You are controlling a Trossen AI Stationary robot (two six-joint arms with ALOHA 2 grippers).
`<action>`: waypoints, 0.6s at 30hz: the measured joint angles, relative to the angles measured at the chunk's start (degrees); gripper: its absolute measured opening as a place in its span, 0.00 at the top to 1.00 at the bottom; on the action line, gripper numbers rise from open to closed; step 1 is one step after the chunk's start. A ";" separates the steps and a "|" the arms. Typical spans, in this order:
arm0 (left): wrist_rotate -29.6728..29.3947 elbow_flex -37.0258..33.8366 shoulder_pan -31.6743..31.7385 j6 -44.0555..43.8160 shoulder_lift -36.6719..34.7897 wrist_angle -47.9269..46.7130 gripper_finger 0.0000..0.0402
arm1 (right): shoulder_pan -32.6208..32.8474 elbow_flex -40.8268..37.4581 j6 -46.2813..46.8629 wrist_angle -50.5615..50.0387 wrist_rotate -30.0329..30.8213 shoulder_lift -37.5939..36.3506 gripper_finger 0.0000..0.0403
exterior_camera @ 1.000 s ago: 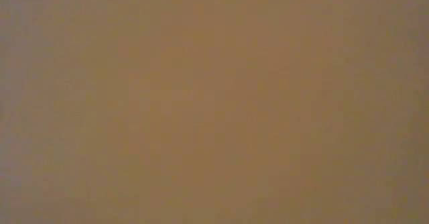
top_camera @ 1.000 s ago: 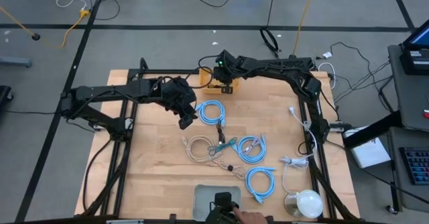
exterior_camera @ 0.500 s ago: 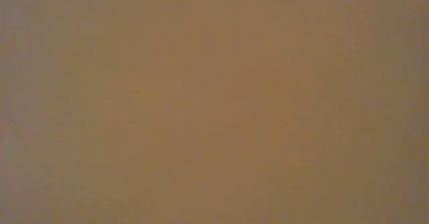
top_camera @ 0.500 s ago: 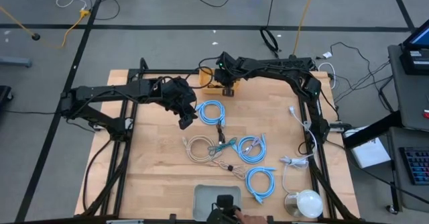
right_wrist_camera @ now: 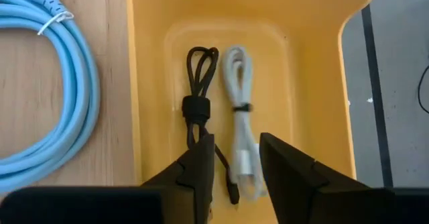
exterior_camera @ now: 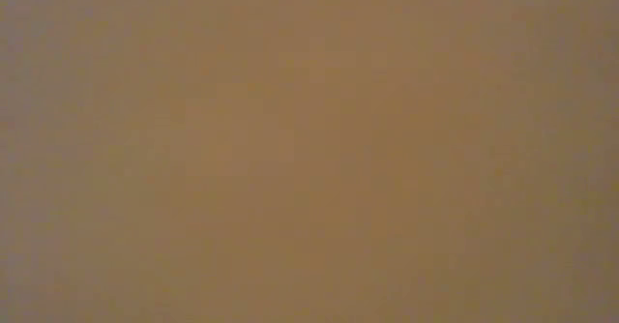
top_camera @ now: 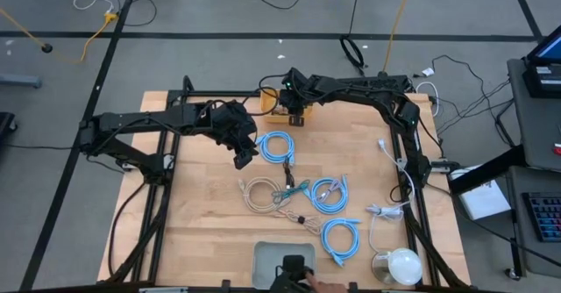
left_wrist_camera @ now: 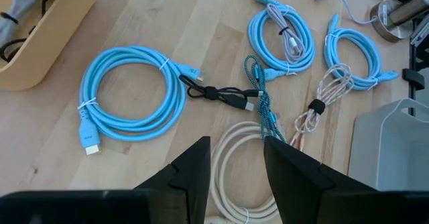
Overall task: Sort cables into bins
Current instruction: Put the blue HDMI cable into the gray bin
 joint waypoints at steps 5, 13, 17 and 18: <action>-0.01 0.00 0.00 0.06 0.00 0.00 0.64 | 0.01 -0.04 0.61 -0.25 0.36 -1.80 0.68; -0.04 0.00 0.11 0.98 0.00 1.37 0.64 | 1.06 -0.04 6.28 -3.28 1.49 -12.82 0.68; -0.04 0.00 0.11 1.05 0.00 2.02 0.64 | 3.05 0.02 12.56 -11.52 -0.58 -19.05 0.68; -0.07 0.00 0.11 1.11 0.00 2.08 0.64 | 3.79 0.02 13.68 -13.86 -1.77 -20.25 0.68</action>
